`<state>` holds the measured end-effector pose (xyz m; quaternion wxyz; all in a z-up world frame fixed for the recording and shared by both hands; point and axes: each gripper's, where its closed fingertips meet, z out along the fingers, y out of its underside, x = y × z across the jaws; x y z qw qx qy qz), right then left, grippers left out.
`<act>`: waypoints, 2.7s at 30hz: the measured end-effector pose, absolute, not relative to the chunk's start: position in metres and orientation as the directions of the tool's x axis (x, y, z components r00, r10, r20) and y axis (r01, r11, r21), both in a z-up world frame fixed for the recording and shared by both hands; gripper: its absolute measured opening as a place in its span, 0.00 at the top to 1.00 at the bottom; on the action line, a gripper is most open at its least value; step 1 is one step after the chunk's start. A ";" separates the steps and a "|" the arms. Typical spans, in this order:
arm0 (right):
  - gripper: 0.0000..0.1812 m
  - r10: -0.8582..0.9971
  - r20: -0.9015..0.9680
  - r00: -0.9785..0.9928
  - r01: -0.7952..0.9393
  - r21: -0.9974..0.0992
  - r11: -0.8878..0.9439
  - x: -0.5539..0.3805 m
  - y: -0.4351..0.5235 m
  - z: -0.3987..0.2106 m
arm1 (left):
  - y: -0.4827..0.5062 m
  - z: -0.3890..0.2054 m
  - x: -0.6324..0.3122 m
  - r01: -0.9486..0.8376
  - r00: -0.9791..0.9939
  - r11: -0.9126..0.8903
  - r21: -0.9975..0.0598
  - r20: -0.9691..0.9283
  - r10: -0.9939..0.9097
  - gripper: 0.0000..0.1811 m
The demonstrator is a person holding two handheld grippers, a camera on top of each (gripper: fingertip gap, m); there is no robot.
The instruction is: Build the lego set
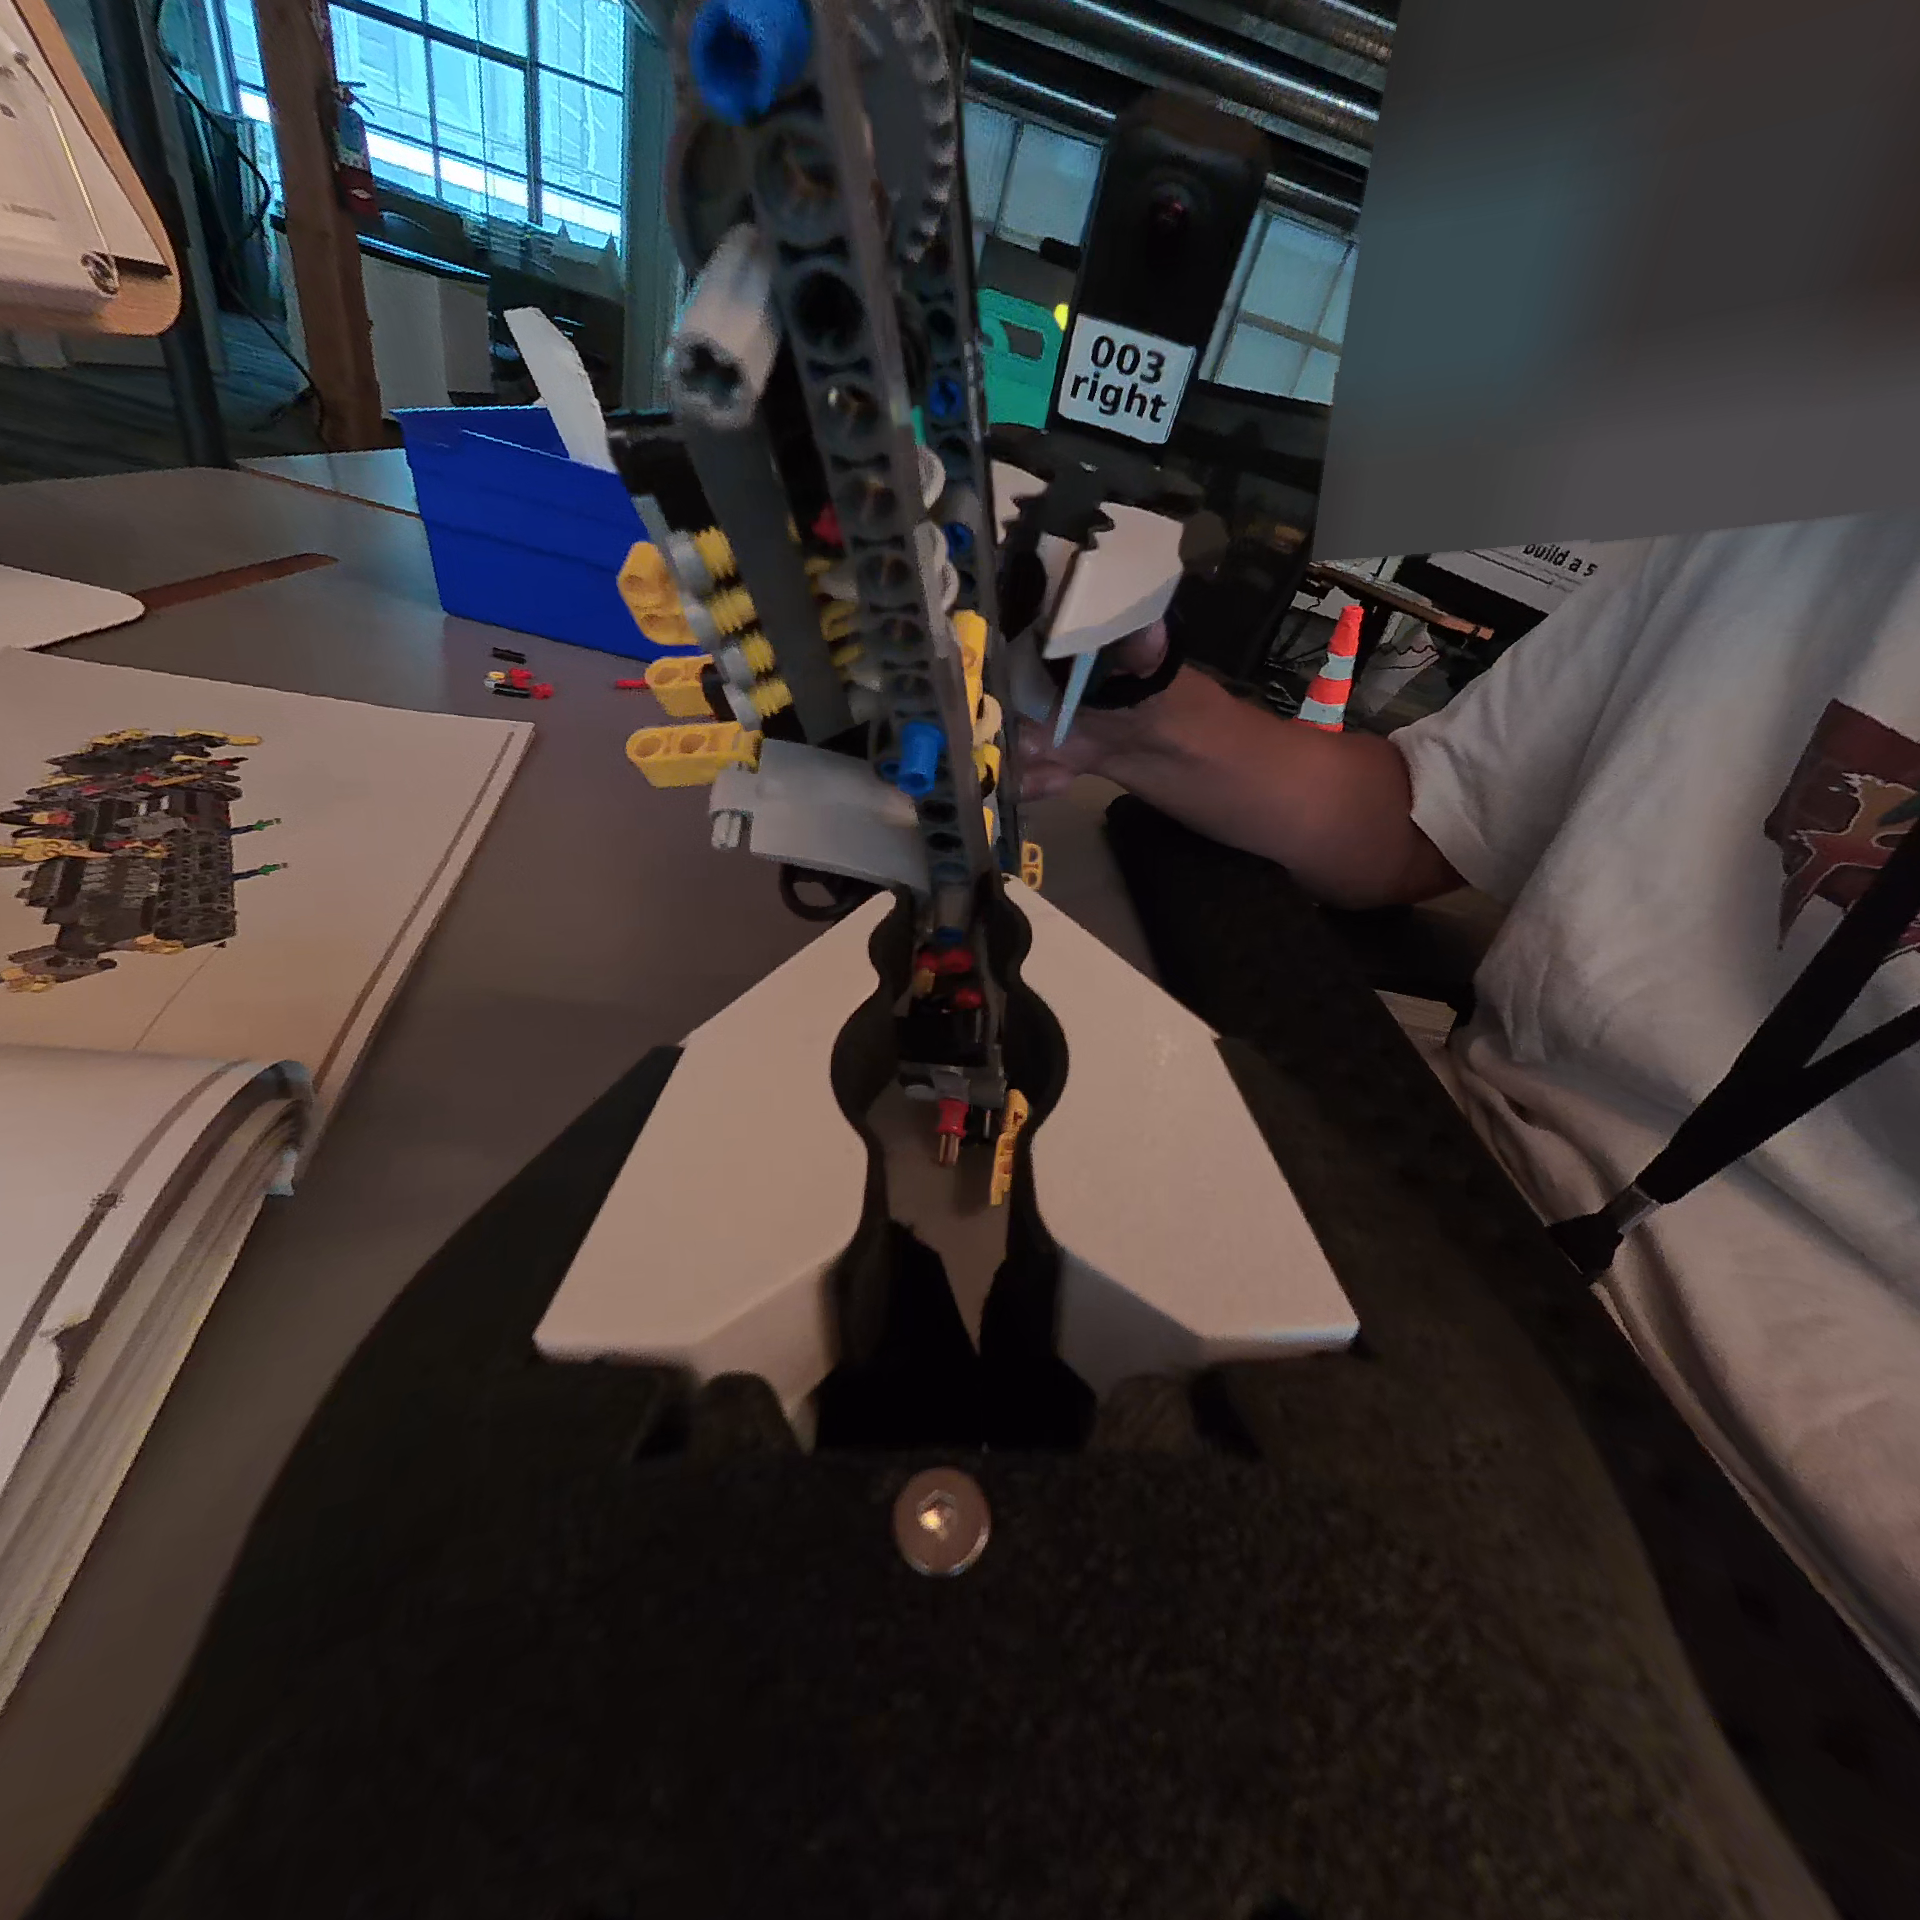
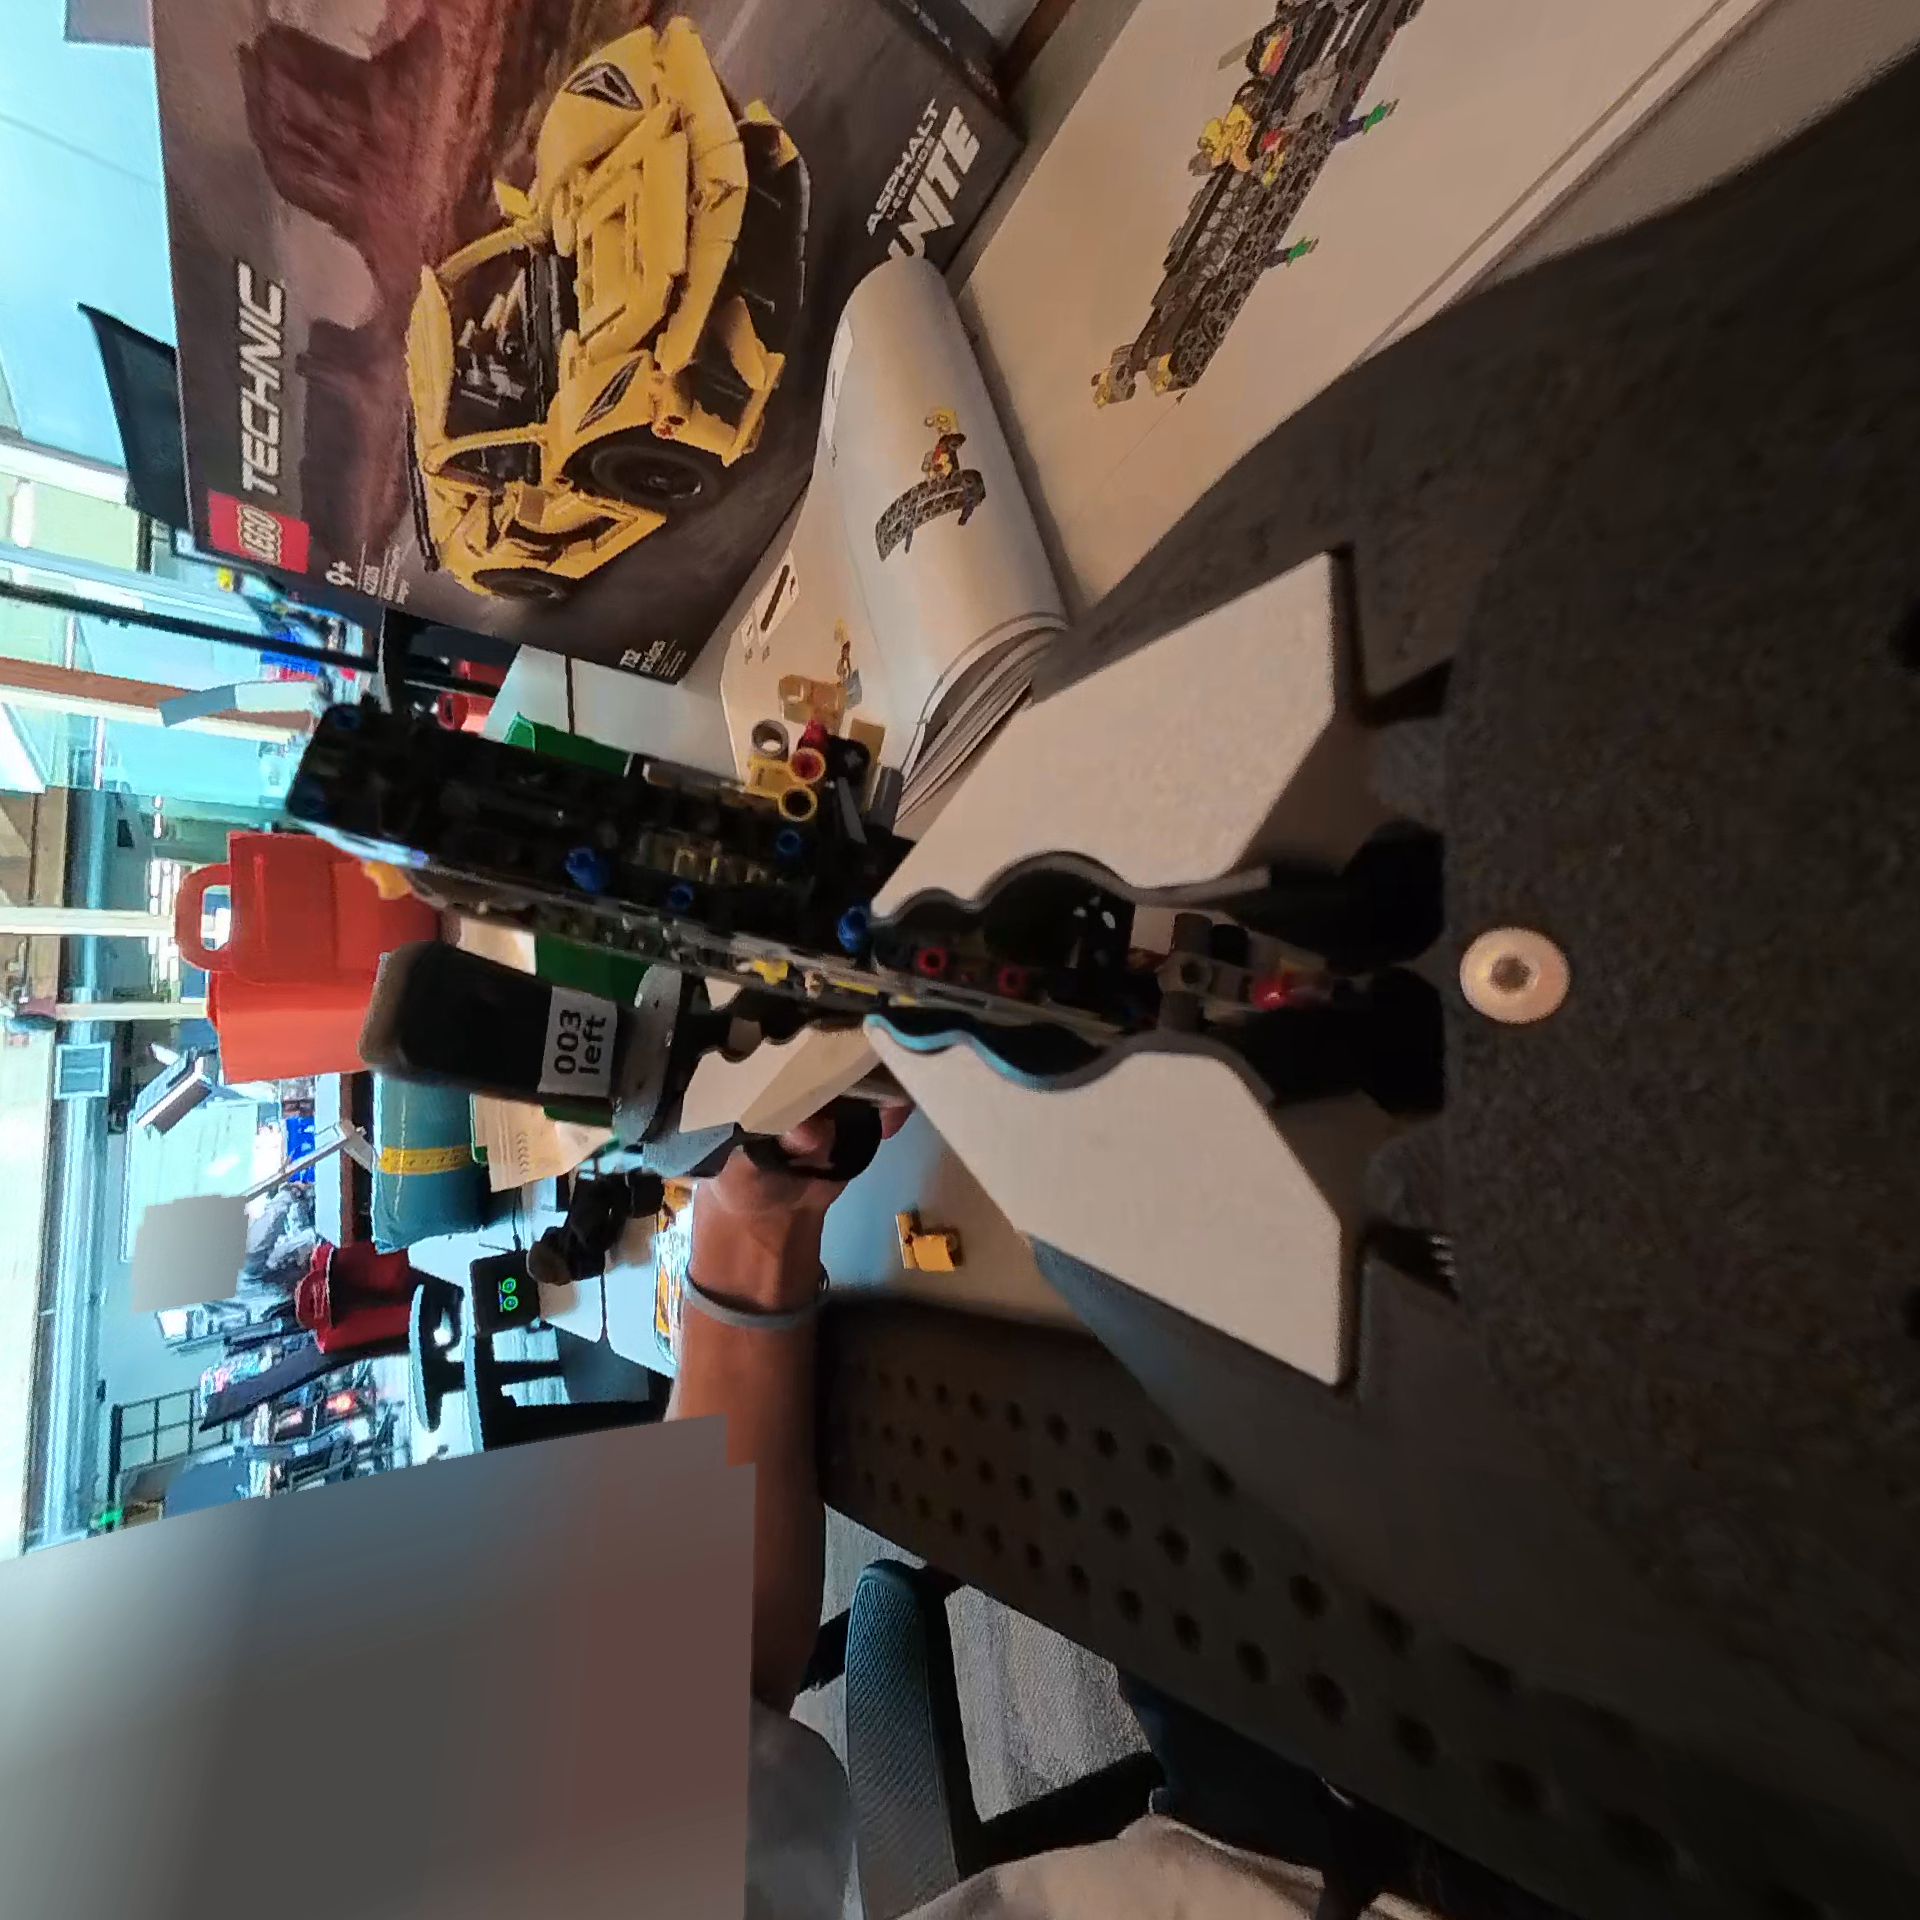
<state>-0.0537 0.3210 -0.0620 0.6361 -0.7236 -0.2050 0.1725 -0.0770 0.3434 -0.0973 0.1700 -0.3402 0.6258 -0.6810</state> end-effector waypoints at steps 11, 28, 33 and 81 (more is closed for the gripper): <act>0.97 0.544 -0.141 0.827 -0.077 -0.987 -0.138 -0.047 0.321 -0.055 | 0.339 -0.096 -0.078 -0.186 -0.719 -0.136 -0.973 0.230 -0.656 0.93; 0.97 0.530 -0.059 0.846 0.007 -0.992 -0.122 -0.054 0.316 -0.052 | 0.340 -0.088 -0.073 -0.210 -0.647 -0.201 -0.957 0.290 -0.706 0.91; 0.97 0.510 -0.004 0.860 0.062 -0.992 -0.112 -0.056 0.318 -0.053 | 0.337 -0.095 -0.071 -0.223 -0.637 -0.170 -0.960 0.276 -0.719 0.92; 0.77 -0.212 -0.253 0.944 -0.315 -0.881 -0.353 -0.005 0.330 -0.113 | 0.329 -0.104 -0.052 -0.234 -0.424 -0.187 -0.954 0.273 -0.863 0.94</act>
